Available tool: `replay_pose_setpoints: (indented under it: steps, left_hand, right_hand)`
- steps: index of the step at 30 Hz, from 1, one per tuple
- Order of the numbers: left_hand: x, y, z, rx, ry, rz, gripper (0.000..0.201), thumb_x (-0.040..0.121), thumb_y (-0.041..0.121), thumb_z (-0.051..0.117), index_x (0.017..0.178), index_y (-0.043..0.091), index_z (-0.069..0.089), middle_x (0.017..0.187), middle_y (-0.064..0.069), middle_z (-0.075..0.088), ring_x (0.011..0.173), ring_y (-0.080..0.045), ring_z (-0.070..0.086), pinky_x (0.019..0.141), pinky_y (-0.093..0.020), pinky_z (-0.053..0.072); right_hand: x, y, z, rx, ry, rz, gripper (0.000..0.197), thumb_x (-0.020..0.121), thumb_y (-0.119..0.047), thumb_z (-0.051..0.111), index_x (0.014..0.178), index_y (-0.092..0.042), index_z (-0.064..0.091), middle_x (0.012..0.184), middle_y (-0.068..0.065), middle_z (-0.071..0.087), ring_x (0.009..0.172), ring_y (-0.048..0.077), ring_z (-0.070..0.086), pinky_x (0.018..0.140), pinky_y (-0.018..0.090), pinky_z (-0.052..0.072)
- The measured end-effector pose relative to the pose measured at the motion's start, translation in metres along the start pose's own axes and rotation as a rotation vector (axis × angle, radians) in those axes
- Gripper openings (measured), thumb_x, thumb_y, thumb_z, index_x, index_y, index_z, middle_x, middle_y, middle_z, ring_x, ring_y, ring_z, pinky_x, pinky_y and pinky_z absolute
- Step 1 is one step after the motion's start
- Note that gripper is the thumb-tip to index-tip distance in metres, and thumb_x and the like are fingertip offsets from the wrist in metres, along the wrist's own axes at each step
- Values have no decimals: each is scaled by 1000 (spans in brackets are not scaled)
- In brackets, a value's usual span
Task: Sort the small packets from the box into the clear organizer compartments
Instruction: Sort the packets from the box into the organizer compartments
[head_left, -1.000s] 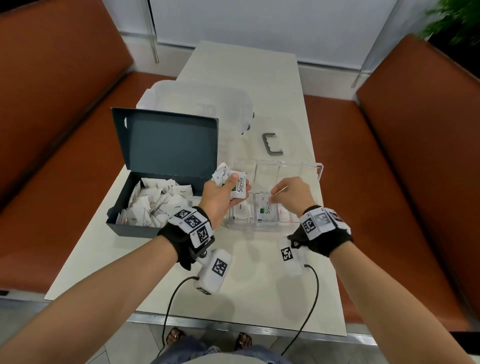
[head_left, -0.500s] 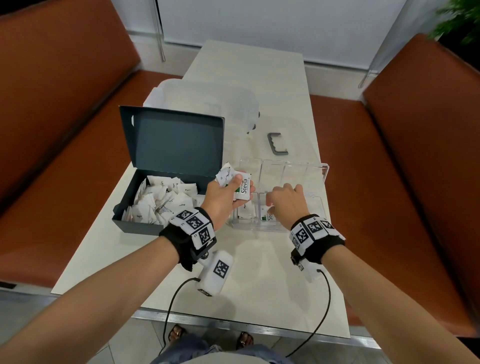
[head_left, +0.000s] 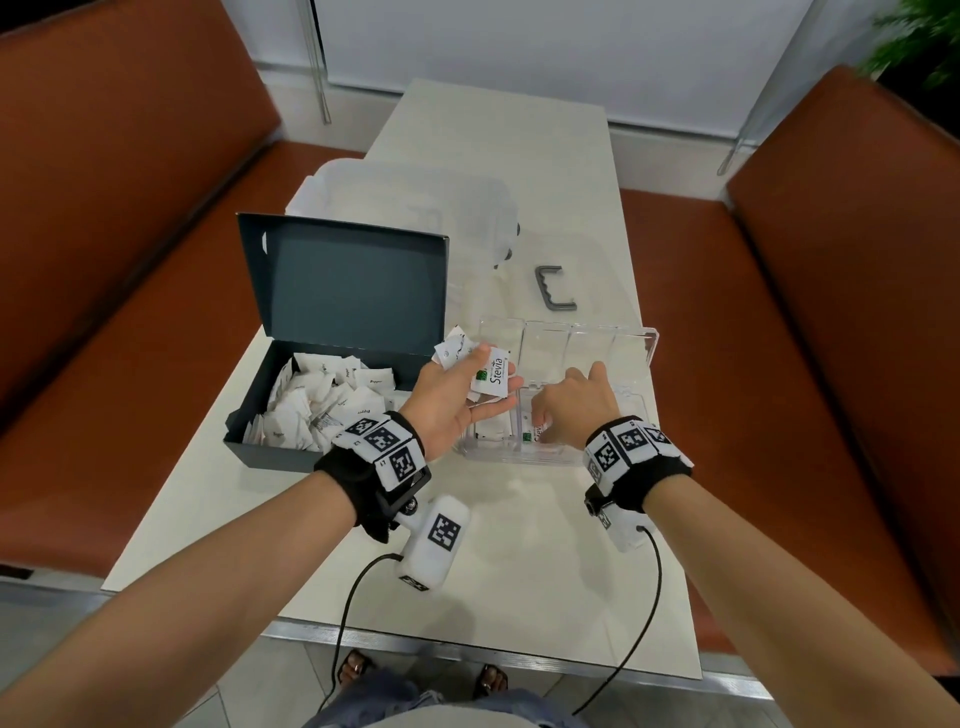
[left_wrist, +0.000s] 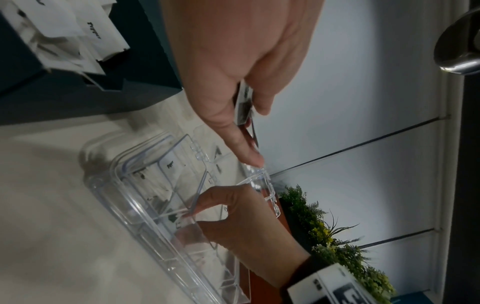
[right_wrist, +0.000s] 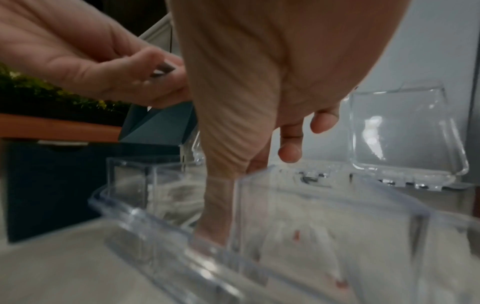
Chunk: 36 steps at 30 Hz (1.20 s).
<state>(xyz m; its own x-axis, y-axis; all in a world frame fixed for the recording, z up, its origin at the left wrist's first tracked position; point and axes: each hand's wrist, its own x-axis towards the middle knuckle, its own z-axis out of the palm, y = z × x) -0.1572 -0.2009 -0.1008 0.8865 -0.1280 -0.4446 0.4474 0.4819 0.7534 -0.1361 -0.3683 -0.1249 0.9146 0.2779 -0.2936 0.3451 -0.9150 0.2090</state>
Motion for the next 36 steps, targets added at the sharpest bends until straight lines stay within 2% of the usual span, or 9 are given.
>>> replay_pose_setpoints:
  steps: [5,7,9,11,13,18,22,29,36]
  left_hand:
    - [0,5,-2,-77,-76,-91,32,102,22,46,118,-4,56,110,-24,68,96,-31,71,72,-39,61]
    - [-1,5,-3,-114,-126,-114,32,101,19,40,118,-4,55,114,-26,66,99,-32,69,79,-42,60]
    - [-2,5,-2,-135,-153,-127,32,100,17,39,121,-2,54,116,-27,65,101,-33,68,81,-45,59]
    - [-1,3,0,-148,-157,-142,31,99,15,40,122,0,55,110,-25,68,99,-35,69,76,-47,60]
    - [0,1,1,-143,-153,-150,27,99,13,42,118,1,57,103,-22,72,95,-34,71,72,-46,60]
    - [2,-2,1,-72,-135,-156,28,100,11,39,113,1,62,102,-22,72,88,-32,72,68,-44,60]
    - [1,1,2,-37,-142,-140,27,101,10,37,116,2,59,106,-22,71,98,-33,70,71,-44,60]
    - [-2,0,7,56,-138,-89,22,98,8,52,120,4,55,105,-18,72,91,-31,72,65,-37,60]
    - [-6,1,6,104,-213,-98,23,97,20,56,118,10,59,106,-16,73,95,-34,71,68,-40,60]
  right_hand:
    - [-8,13,-14,237,175,68,11,88,-34,61,92,-33,71,97,-12,68,97,16,54,83,39,27]
    - [-12,16,-20,548,351,109,15,91,-30,59,99,-29,71,99,-11,71,96,15,61,87,36,35]
    - [-15,10,-28,904,496,141,20,91,-32,60,108,-24,69,98,-8,71,84,9,63,80,25,45]
    - [-17,0,-34,1121,483,162,36,89,-42,63,120,-24,63,102,-7,66,77,5,60,68,14,42]
    - [-18,-6,-34,1181,377,155,47,84,-44,68,125,-24,59,107,-8,61,82,8,61,68,14,43]
    - [-21,5,-24,1419,385,249,13,82,-18,75,89,-13,66,88,5,69,71,18,65,64,29,55]
    - [-28,24,-23,1691,391,265,10,93,-10,61,97,-4,68,79,7,68,65,16,60,59,22,53]
    - [-32,15,-34,1703,310,111,19,88,-6,66,107,-3,69,73,6,67,57,7,58,59,20,54]
    - [-29,13,-34,1447,423,181,21,79,-15,77,99,-8,72,65,2,66,59,10,62,65,25,58]
